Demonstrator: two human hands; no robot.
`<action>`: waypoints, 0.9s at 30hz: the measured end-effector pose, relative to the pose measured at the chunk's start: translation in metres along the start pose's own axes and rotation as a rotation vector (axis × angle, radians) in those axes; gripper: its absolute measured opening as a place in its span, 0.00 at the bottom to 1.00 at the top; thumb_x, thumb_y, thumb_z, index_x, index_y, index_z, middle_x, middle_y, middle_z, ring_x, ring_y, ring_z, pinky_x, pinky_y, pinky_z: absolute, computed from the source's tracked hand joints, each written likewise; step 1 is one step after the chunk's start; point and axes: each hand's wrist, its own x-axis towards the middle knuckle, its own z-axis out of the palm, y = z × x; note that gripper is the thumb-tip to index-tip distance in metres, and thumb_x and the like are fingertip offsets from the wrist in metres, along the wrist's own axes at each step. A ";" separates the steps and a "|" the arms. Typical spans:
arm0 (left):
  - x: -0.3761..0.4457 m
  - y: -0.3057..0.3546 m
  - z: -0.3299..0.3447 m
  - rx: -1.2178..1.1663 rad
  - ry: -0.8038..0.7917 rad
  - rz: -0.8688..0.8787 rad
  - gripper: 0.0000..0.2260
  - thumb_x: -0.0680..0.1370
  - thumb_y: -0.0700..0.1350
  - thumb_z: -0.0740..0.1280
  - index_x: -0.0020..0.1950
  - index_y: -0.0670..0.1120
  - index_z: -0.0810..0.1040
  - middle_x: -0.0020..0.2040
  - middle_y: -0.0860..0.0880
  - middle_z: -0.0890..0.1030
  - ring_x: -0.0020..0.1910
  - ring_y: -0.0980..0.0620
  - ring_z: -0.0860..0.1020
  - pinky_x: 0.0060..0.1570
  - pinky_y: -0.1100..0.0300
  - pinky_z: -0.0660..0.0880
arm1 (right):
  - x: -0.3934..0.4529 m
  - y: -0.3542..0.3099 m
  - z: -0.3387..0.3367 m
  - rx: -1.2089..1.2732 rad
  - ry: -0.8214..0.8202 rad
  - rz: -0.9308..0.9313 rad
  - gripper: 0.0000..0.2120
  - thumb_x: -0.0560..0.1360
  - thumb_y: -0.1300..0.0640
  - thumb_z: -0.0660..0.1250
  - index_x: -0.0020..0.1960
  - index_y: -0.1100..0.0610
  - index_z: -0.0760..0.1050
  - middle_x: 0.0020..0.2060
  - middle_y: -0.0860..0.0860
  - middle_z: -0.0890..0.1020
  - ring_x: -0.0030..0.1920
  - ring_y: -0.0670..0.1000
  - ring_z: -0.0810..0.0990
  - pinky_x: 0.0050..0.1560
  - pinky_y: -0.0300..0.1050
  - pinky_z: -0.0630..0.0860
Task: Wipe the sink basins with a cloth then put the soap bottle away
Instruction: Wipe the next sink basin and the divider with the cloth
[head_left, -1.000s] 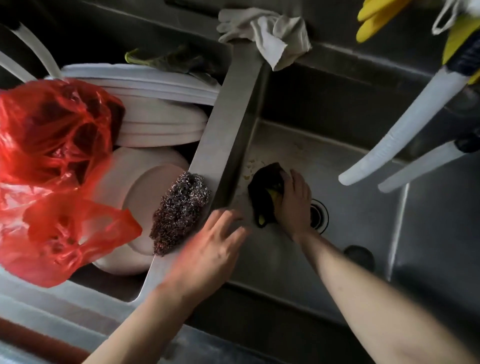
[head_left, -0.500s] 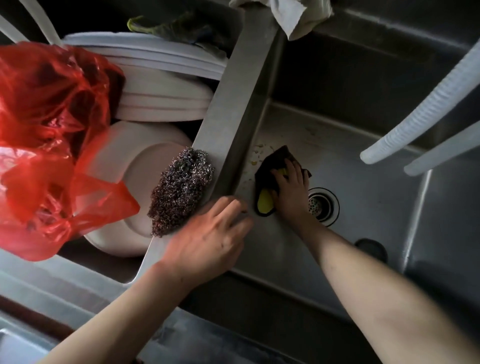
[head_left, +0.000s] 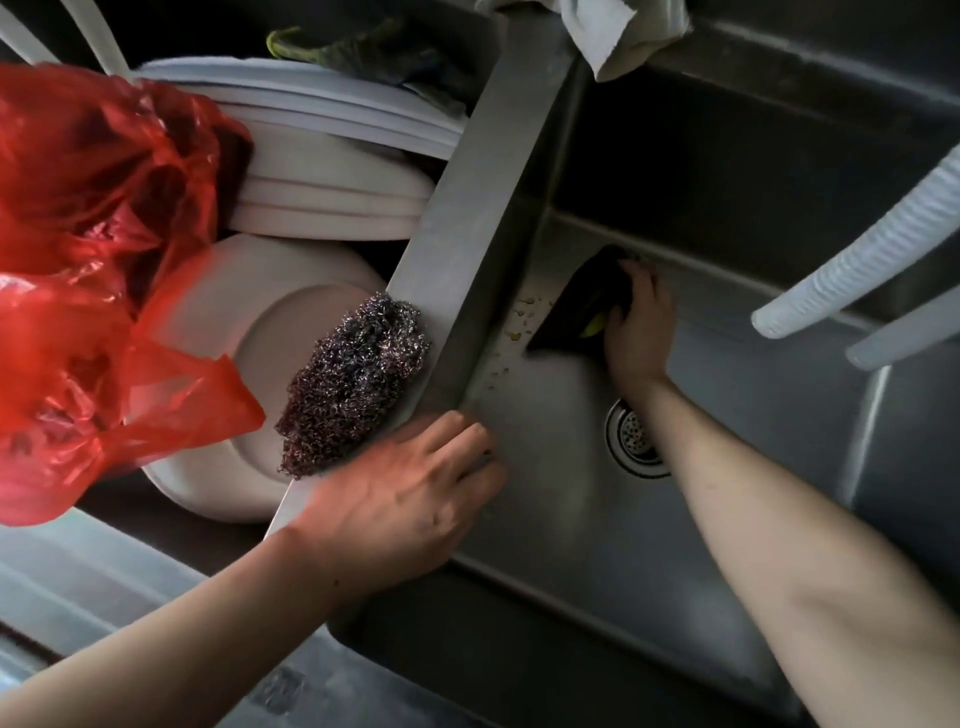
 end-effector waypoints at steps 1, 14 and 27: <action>0.001 0.000 0.000 -0.001 0.005 -0.008 0.12 0.82 0.43 0.55 0.53 0.45 0.78 0.53 0.47 0.77 0.50 0.45 0.76 0.50 0.50 0.75 | 0.011 -0.003 0.005 0.007 -0.013 0.011 0.30 0.72 0.63 0.60 0.75 0.54 0.71 0.71 0.60 0.73 0.70 0.63 0.72 0.72 0.57 0.70; 0.001 0.001 0.000 0.014 0.002 -0.020 0.12 0.80 0.41 0.55 0.51 0.43 0.79 0.53 0.45 0.78 0.51 0.43 0.77 0.52 0.48 0.75 | -0.026 -0.049 0.047 -0.421 -0.354 -0.235 0.35 0.78 0.28 0.51 0.78 0.45 0.66 0.82 0.64 0.55 0.83 0.64 0.49 0.82 0.61 0.43; 0.001 0.001 0.002 0.011 0.040 -0.029 0.11 0.80 0.41 0.56 0.49 0.44 0.78 0.51 0.46 0.78 0.49 0.44 0.76 0.50 0.49 0.75 | 0.015 -0.023 0.045 -0.334 -0.206 -0.306 0.25 0.77 0.53 0.67 0.74 0.53 0.74 0.79 0.65 0.62 0.80 0.69 0.58 0.81 0.63 0.53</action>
